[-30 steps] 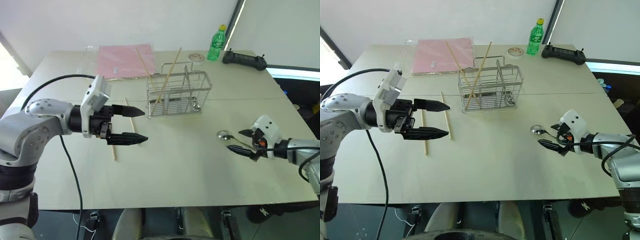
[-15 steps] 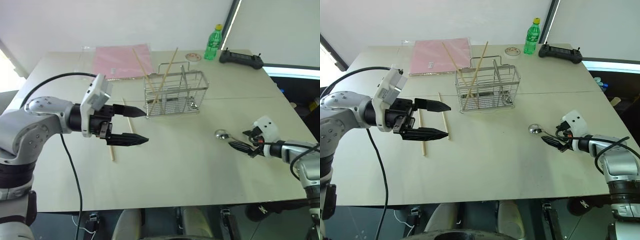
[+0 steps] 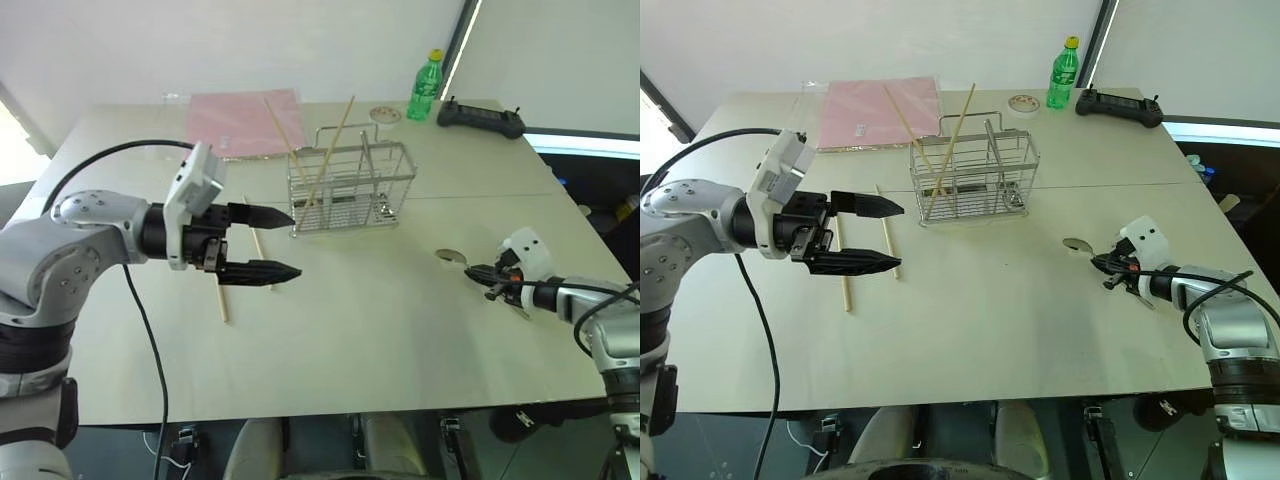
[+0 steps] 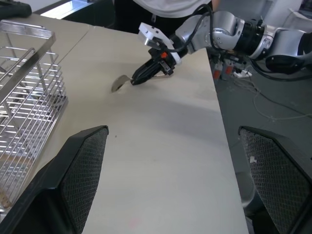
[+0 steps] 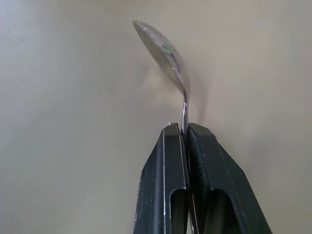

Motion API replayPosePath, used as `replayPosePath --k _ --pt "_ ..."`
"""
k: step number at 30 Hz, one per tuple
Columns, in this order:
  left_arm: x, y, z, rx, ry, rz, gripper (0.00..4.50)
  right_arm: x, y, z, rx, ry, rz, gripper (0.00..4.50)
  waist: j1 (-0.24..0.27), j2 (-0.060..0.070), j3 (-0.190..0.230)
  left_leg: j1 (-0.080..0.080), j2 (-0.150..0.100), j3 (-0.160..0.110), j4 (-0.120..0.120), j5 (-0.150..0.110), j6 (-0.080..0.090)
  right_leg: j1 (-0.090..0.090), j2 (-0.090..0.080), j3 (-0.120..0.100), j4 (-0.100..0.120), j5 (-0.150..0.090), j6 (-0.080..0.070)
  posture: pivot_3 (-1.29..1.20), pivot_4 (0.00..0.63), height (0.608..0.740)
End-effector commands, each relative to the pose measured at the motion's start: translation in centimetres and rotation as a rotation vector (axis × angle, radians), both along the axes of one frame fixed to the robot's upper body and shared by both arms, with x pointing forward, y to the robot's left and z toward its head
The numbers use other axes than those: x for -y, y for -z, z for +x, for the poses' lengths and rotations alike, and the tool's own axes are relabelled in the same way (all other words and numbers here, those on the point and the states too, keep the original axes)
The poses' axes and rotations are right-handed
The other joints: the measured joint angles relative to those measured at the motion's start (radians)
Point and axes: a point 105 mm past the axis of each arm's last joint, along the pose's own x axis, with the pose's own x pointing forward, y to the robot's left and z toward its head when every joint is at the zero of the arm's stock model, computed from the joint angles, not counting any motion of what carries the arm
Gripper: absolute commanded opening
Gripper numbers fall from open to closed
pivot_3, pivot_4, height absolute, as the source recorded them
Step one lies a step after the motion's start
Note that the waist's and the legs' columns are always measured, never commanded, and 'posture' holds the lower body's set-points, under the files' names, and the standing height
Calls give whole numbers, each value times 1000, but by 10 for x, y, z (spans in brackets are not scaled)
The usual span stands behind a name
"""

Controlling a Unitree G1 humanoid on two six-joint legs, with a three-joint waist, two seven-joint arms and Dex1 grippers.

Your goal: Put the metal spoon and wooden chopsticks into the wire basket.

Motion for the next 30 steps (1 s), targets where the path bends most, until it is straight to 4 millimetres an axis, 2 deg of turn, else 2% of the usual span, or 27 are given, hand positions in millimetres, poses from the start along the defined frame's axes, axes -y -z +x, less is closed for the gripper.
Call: replayPosePath --k 1,5,11,14,17,20,22,25,27,30 --pt "1 -12 1 55 9 -16 4500 -9 -16 -5 65 -42 -12 90 -1 0 0 0 0 0 0 0 0 0 0 0 0 0 0 0 150 721" --pt "1 -16 6 72 -6 -24 4500 -29 -45 -16 141 -103 31 90 -1 2 1 0 0 0 0 0 0 -1 0 0 0 0 0 0 150 721" --pt "-1 -24 14 93 -28 -52 4500 -81 -116 -44 291 -287 228 90 -1 3 2 0 0 -1 -1 0 0 -1 0 0 0 0 0 0 150 721" --pt "-1 -27 19 104 -38 -67 4500 -99 -155 -49 387 -353 343 90 0 3 2 0 1 -1 0 0 0 0 0 0 0 0 0 0 150 721" --pt "0 -33 25 127 -55 -98 4500 -115 -196 -34 536 -336 454 90 -4 3 2 0 0 -1 0 0 0 0 0 0 0 0 0 0 150 721" --pt "1 -41 34 142 -87 -145 4500 -126 -223 -11 639 -254 565 90 -3 2 2 0 1 -1 0 0 0 -1 1 0 0 0 0 0 150 721" --pt "1 -45 37 146 -94 -162 4500 -133 -230 9 688 -176 612 90 -2 3 2 -1 1 -2 -2 0 0 -2 1 0 0 0 0 0 150 721" --pt "0 -47 38 159 -95 -158 4500 -145 -225 40 706 -94 682 90 -4 3 2 -2 0 -1 -3 0 0 -4 1 0 0 0 0 0 150 721" --pt "-1 -48 38 165 -98 -157 4500 -151 -223 50 718 -78 692 90 -4 4 3 -3 0 0 -3 0 0 -4 1 1 0 2 3 0 150 721" --pt "-4 -50 40 173 -115 -159 4500 -149 -227 67 764 -18 748 90 -3 4 3 -3 0 0 -5 0 0 -5 1 1 1 2 4 0 150 721"
